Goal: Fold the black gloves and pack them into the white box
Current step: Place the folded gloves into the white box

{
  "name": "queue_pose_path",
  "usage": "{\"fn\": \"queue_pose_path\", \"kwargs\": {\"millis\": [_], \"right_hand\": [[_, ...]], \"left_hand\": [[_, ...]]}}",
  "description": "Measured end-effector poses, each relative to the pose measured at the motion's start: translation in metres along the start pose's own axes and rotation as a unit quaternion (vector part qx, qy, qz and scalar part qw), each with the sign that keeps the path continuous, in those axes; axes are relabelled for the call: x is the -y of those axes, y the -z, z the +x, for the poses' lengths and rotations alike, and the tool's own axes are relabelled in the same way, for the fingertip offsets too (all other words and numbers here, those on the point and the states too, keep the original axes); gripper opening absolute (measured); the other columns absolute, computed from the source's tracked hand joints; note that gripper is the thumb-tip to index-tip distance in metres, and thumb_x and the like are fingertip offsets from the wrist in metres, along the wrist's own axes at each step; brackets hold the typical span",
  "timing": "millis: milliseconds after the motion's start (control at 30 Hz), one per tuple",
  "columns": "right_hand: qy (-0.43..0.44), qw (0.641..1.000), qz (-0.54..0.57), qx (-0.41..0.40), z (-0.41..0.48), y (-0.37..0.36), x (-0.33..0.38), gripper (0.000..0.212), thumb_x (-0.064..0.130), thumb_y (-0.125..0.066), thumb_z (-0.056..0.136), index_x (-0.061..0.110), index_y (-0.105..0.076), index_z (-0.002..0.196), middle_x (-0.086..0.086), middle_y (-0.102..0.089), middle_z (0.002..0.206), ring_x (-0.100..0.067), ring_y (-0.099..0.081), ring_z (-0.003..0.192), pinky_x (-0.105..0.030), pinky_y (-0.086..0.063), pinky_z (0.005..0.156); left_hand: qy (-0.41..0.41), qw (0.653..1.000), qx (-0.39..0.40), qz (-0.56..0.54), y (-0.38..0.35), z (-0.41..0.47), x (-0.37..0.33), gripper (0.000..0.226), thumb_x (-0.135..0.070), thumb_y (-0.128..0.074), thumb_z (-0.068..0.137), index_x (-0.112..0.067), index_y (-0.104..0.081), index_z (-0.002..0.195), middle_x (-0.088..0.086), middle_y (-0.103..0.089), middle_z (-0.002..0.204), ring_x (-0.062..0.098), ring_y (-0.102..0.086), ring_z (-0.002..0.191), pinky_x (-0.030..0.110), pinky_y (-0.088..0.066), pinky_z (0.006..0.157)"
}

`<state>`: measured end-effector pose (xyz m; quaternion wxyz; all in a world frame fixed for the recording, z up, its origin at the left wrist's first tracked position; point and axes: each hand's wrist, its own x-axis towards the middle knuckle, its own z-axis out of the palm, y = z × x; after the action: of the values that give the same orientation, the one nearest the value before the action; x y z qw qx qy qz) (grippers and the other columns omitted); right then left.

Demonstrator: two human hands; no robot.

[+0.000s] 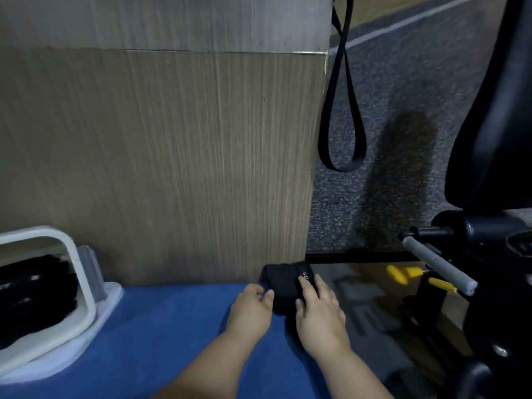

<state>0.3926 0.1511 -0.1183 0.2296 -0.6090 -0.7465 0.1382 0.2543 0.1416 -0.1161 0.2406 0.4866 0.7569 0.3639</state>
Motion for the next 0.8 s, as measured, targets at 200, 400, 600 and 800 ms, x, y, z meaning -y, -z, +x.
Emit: {"fn": "queue_pose_path", "kwargs": {"millis": [200,400,600,800], "right_hand": [[0.008,1.0,0.023,0.014,0.005,-0.006,-0.006,0.047,0.035,-0.032,0.101,0.036,-0.025,0.148,0.002,-0.014,0.159,-0.018,-0.013,0.145,-0.036,-0.019,0.115],[0.024,1.0,0.017,0.007,0.004,-0.006,-0.009,0.046,0.035,-0.031,0.102,0.037,-0.027,0.147,0.004,-0.016,0.158,-0.017,-0.013,0.145,-0.033,-0.017,0.114],[0.028,0.998,0.04,-0.049,0.003,-0.003,-0.01,0.042,0.042,-0.028,0.101,0.037,-0.036,0.142,0.008,-0.027,0.152,-0.013,-0.02,0.142,-0.037,-0.021,0.113],[0.046,0.981,0.128,-0.14,-0.001,0.005,-0.007,0.06,0.059,-0.024,0.088,0.025,-0.05,0.13,0.003,-0.046,0.137,-0.019,-0.039,0.13,-0.041,-0.033,0.106]], "left_hand": [[0.028,0.999,0.032,-0.003,-0.009,0.006,-0.014,0.046,-0.044,-0.043,0.098,-0.011,-0.05,0.129,0.006,-0.057,0.129,0.021,-0.053,0.117,0.025,-0.041,0.091],[0.051,0.998,0.011,-0.036,-0.02,0.012,-0.016,0.057,-0.047,-0.057,0.09,-0.01,-0.049,0.133,0.004,-0.057,0.131,0.021,-0.055,0.117,0.028,-0.046,0.095],[0.039,0.986,0.001,-0.162,-0.015,0.012,-0.02,0.044,-0.032,-0.061,0.086,-0.014,-0.054,0.126,0.002,-0.063,0.119,0.016,-0.06,0.104,0.032,-0.051,0.09],[0.014,0.948,0.018,-0.317,0.015,-0.001,-0.025,0.005,-0.01,-0.059,0.085,-0.015,-0.057,0.084,-0.001,-0.063,0.076,0.01,-0.056,0.068,0.021,-0.043,0.059]]}}
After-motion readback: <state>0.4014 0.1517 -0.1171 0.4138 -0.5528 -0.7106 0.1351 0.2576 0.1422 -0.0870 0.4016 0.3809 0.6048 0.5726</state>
